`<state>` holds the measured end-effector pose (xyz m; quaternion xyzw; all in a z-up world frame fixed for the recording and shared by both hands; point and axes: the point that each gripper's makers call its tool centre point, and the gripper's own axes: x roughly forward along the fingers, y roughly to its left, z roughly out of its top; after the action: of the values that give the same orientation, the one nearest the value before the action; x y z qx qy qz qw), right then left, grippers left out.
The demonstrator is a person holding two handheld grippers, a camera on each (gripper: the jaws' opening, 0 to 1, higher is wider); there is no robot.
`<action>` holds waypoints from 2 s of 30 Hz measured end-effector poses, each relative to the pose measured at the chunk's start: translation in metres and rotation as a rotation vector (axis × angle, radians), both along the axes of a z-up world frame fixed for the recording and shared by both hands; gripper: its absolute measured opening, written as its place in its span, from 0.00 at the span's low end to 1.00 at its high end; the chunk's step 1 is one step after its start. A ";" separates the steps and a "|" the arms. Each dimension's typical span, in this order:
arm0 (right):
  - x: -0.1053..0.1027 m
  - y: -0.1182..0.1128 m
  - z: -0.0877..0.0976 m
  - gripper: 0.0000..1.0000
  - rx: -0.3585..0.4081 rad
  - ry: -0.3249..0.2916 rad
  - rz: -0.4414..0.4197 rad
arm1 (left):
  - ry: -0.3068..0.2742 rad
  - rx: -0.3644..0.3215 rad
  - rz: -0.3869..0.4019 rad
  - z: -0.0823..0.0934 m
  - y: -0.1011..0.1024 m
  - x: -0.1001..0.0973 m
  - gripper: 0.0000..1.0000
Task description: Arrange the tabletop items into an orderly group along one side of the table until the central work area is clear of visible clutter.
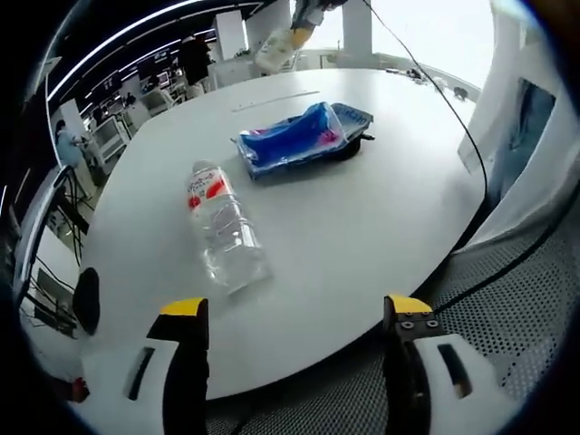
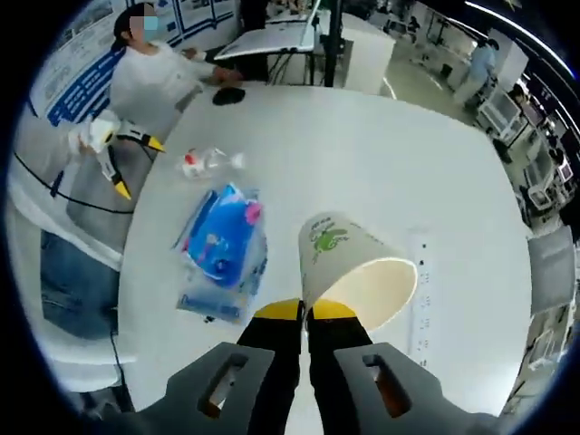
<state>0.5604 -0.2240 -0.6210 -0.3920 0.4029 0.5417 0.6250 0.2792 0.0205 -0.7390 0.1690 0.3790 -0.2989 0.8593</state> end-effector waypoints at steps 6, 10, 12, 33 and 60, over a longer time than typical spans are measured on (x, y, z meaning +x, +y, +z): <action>0.009 0.001 -0.024 0.00 -0.125 -0.019 0.121 | 0.006 0.014 0.003 -0.003 0.003 0.000 0.80; 0.015 -0.004 -0.042 0.00 -0.225 -0.032 0.174 | 0.009 0.018 0.001 -0.005 0.004 -0.001 0.81; 0.019 -0.011 -0.050 0.00 -0.303 -0.050 0.213 | 0.012 0.018 -0.002 -0.005 0.004 -0.001 0.81; 0.026 -0.002 -0.081 0.00 -0.538 -0.258 0.682 | 0.006 0.025 -0.024 -0.003 0.001 -0.004 0.81; 0.026 0.002 -0.103 0.00 -0.728 -0.371 0.985 | 0.009 0.036 -0.015 -0.006 0.006 -0.003 0.81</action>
<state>0.5860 -0.2216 -0.7239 -0.8057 0.2188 0.5168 0.1892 0.2766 0.0264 -0.7452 0.1857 0.3869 -0.2991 0.8522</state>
